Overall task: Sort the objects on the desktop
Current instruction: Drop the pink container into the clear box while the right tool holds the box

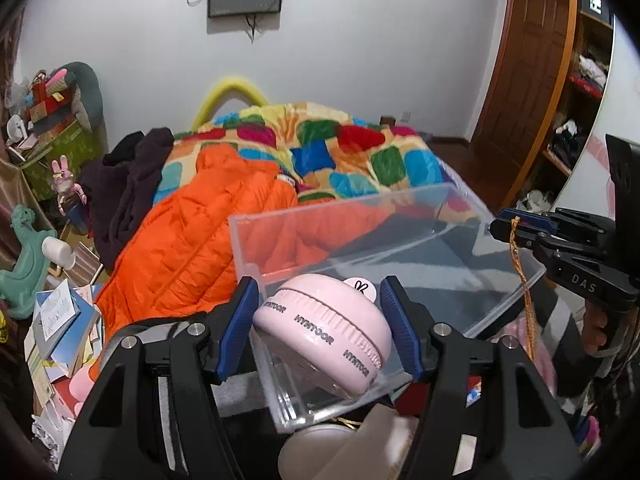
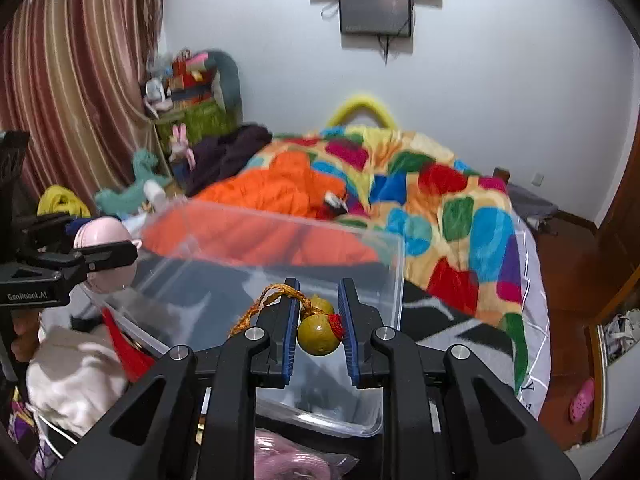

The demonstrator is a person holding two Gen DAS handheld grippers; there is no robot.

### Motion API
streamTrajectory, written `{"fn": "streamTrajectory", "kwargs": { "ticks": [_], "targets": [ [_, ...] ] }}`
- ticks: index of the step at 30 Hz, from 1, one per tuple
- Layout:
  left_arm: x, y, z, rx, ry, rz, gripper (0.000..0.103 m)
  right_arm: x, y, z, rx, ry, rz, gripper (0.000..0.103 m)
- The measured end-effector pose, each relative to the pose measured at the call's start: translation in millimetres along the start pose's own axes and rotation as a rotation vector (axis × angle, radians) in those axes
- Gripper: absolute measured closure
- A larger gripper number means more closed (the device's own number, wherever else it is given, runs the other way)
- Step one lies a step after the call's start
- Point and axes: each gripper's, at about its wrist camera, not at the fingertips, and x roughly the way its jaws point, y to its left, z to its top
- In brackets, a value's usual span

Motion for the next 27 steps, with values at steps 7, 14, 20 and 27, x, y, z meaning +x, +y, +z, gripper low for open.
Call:
{"fn": "streamTrajectory", "kwargs": {
  "ticks": [7, 14, 20, 27],
  "targets": [
    [12, -8, -8, 0.049, 0.044, -0.003, 0.040, 20, 2, -7, -0.039, 0.133, 0.050, 0.085],
    [14, -16, -15, 0.082, 0.051, 0.016, 0.040, 30, 15, -9, -0.078, 0.221, 0.080, 0.085],
    [12, -25, -20, 0.098, 0.092, -0.022, 0.041, 37, 11, -11, -0.072, 0.283, 0.069, 0.085],
    [12, -30, -19, 0.096, 0.131, -0.040, 0.041, 37, 6, -11, -0.131, 0.352, 0.060, 0.086]
  ]
}}
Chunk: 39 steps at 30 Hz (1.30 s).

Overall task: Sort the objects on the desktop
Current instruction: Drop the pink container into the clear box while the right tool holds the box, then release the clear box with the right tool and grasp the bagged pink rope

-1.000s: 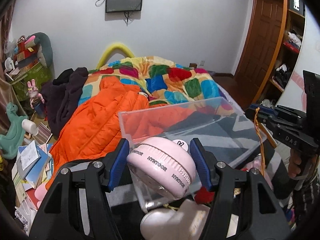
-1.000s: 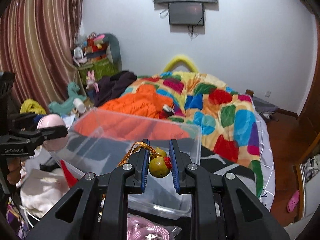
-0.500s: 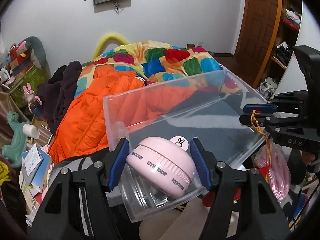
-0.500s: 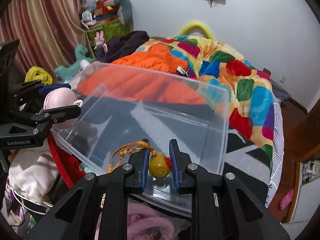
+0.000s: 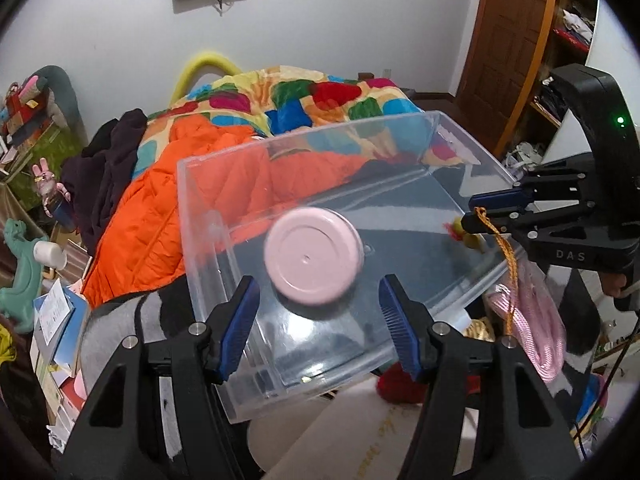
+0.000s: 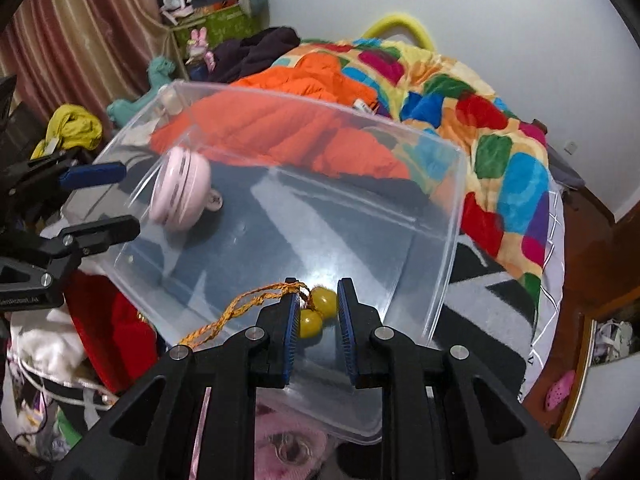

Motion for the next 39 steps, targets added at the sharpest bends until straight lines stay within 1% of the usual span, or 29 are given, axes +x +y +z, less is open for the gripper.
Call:
{"fn": "streamTrajectory", "kwargs": {
  "ticks": [3, 5, 8, 13, 14, 16, 17, 18, 19, 20, 21, 24, 28, 29, 30, 32, 33, 35, 37, 39],
  "targets": [
    [-2, -2, -1, -0.008, 0.020, -0.029, 0.041, 1, 1, -1, -0.038, 0.027, -0.008, 0.086],
    [-4, -1, -2, -0.029, 0.036, -0.060, 0.041, 1, 0, -1, -0.056, 0.052, -0.014, 0.086],
    [-3, 1, -3, -0.061, 0.048, -0.088, 0.042, 1, 0, -2, -0.065, 0.065, -0.022, 0.086],
    [-2, 1, 0, -0.060, 0.052, -0.088, 0.042, 2, -1, 1, -0.064, 0.078, -0.016, 0.085],
    [-2, 2, 0, -0.057, 0.052, -0.085, 0.040, 1, -2, 1, -0.053, 0.083, -0.011, 0.083],
    [-3, 1, 1, -0.043, 0.044, -0.071, 0.039, -3, -1, 1, -0.040, 0.081, -0.014, 0.072],
    [-4, 1, 2, -0.037, 0.034, -0.054, 0.039, -10, 0, 0, -0.034, 0.062, -0.018, 0.059],
    [-6, 1, 3, -0.032, 0.027, -0.033, 0.037, -16, 0, -1, -0.034, 0.035, -0.015, 0.054],
    [-7, 0, 3, -0.027, 0.018, -0.018, 0.037, -21, 0, -2, -0.029, 0.018, -0.028, 0.050],
    [-8, 1, 4, -0.024, 0.015, -0.012, 0.036, -28, 0, -4, -0.019, -0.004, -0.039, 0.044],
    [-8, 1, 4, -0.022, 0.014, -0.007, 0.035, -32, 0, -4, -0.015, -0.012, -0.036, 0.041],
    [-11, 3, 3, -0.033, 0.018, -0.004, 0.035, -41, -2, -8, 0.009, -0.020, -0.014, 0.041],
    [-22, 2, 3, -0.027, -0.009, 0.012, 0.035, -49, -5, -15, 0.067, -0.029, 0.039, 0.041],
    [-26, 1, 2, -0.025, -0.015, 0.016, 0.034, -53, -4, -17, 0.079, -0.037, 0.053, 0.041],
    [-31, -1, 2, -0.021, -0.022, 0.025, 0.031, -57, -2, -20, 0.085, -0.047, 0.068, 0.040],
    [-37, -4, 0, -0.009, -0.033, 0.039, 0.029, -65, 3, -25, 0.098, -0.059, 0.092, 0.039],
    [-42, -6, -1, 0.002, -0.037, 0.049, 0.029, -67, 4, -28, 0.103, -0.063, 0.099, 0.036],
    [-48, -8, -3, 0.005, -0.046, 0.061, 0.029, -74, 10, -33, 0.107, -0.080, 0.103, 0.034],
    [-59, -8, -5, -0.004, -0.066, 0.052, 0.028, -80, 16, -37, 0.101, -0.093, 0.100, 0.033],
    [-67, -8, -7, -0.014, -0.078, 0.048, 0.025, -85, 21, -42, 0.091, -0.103, 0.095, 0.032]
  ]
}}
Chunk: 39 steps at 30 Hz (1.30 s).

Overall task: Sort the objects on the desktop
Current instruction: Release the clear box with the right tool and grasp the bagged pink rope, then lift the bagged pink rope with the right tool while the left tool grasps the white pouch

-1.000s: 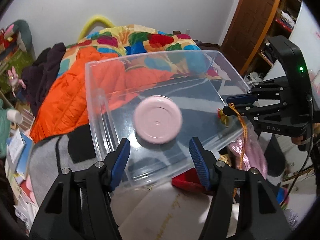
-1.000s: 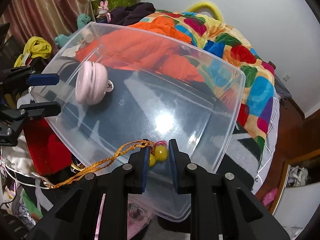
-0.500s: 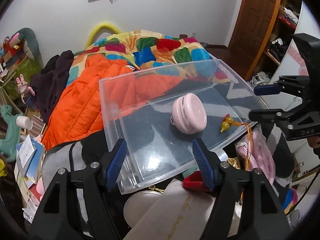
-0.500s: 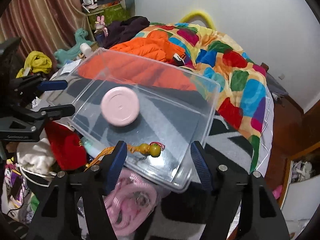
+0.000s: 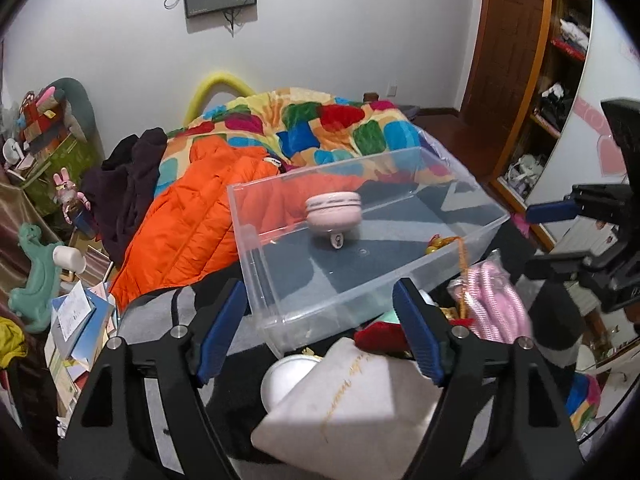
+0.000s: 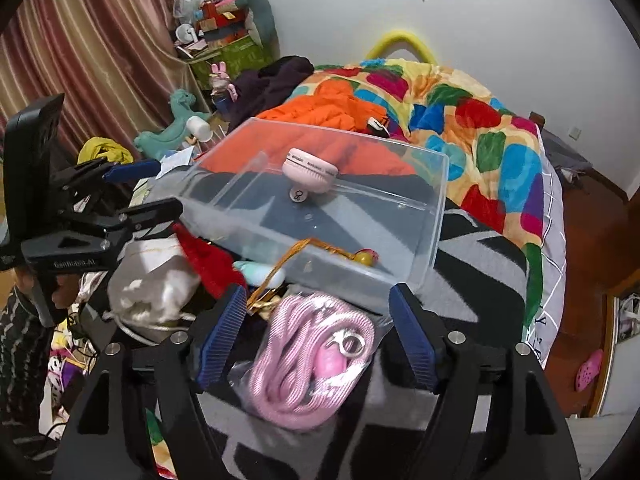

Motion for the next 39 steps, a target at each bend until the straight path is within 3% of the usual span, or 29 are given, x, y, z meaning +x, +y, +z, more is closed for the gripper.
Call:
{"fn": "streamTrajectory", "kwargs": {
  "ticks": [6, 15, 23, 30, 35, 39],
  "targets": [
    [-22, 3, -13, -0.015, -0.024, 0.024, 0.016, -10, 19, -18, -0.058, -0.039, -0.094, 0.022],
    [-51, 5, -63, -0.007, -0.036, 0.046, 0.009, 1, 35, -46, -0.121, -0.040, -0.151, 0.021],
    [-61, -7, -109, 0.009, -0.045, 0.032, 0.009, 17, 36, -64, -0.073, -0.073, -0.147, 0.021],
    [-40, -22, -115, 0.138, -0.013, 0.148, 0.006, 35, 44, -72, -0.095, -0.058, -0.183, 0.021],
    [-29, -19, -107, 0.101, 0.006, 0.081, 0.006, 47, 43, -73, -0.098, -0.047, -0.200, 0.021],
    [-24, -32, -100, 0.149, -0.006, 0.095, 0.004, 51, 38, -73, -0.089, -0.043, -0.204, 0.013]
  ]
}}
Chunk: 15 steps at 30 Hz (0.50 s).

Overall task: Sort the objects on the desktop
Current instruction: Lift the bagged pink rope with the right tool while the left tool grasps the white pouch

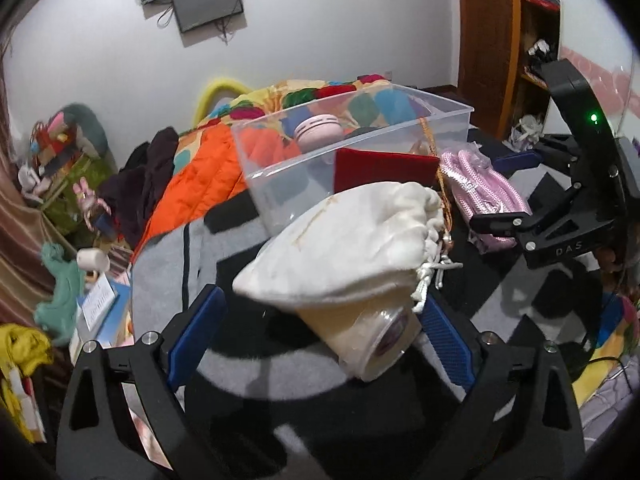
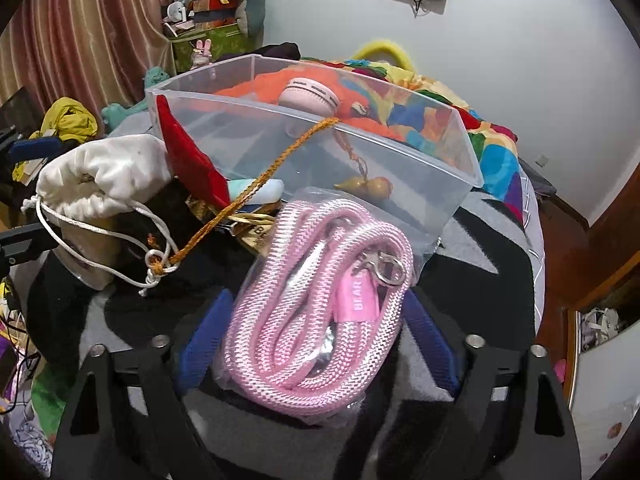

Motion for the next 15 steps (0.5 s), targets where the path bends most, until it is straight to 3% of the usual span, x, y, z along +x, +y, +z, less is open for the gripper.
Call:
{"fn": "streamTrajectory", "kwargs": {
  "ticks": [7, 11, 15],
  "targets": [
    [10, -16, 17, 0.042, -0.021, 0.059, 0.003, 6, -15, -3, 0.045, 0.029, 0.040, 0.013],
    [25, -25, 23, 0.071, 0.024, 0.013, 0.003, 13, -23, -5, 0.089, 0.052, 0.084, 0.012],
    [38, -35, 21, 0.126, 0.037, 0.071, 0.003, 19, -20, -7, 0.087, 0.058, 0.088, 0.012]
  ]
}}
